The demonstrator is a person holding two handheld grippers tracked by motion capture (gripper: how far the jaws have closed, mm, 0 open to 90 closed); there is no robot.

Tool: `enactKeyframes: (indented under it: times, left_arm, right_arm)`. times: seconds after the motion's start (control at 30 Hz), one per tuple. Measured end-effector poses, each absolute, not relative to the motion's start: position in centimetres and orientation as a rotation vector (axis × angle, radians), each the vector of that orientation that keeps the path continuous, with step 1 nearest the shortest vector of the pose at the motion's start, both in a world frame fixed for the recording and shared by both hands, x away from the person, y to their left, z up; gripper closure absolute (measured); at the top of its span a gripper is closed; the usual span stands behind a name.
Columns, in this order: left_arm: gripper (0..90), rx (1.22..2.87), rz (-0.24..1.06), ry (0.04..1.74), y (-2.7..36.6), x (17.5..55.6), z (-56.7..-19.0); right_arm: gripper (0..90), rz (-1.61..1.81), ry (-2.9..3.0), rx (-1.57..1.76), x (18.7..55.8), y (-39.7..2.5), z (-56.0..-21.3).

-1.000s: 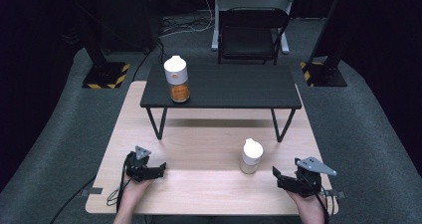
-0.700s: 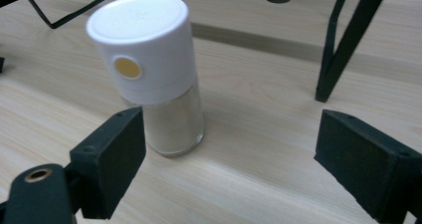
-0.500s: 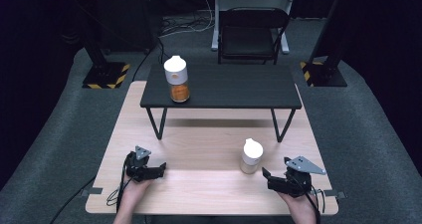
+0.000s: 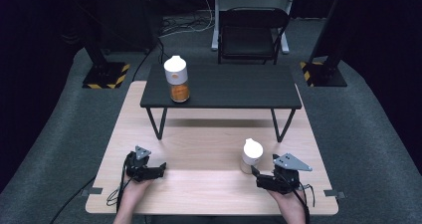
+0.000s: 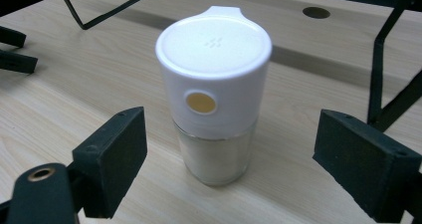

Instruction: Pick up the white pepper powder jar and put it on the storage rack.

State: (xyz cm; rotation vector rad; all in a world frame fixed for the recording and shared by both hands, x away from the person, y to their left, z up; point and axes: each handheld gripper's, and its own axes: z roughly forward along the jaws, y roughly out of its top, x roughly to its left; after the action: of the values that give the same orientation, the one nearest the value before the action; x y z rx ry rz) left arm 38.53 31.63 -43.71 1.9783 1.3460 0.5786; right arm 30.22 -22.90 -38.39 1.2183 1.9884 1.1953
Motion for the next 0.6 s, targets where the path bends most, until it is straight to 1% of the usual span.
enactKeyframes:
  times: [0.6]
  left_arm:
    - [6.6,1.979,0.578,1.346,31.6,38.5,-43.7]
  right_arm:
    - [14.5,1.243,1.991,1.248,32.1,-22.1,-39.4]
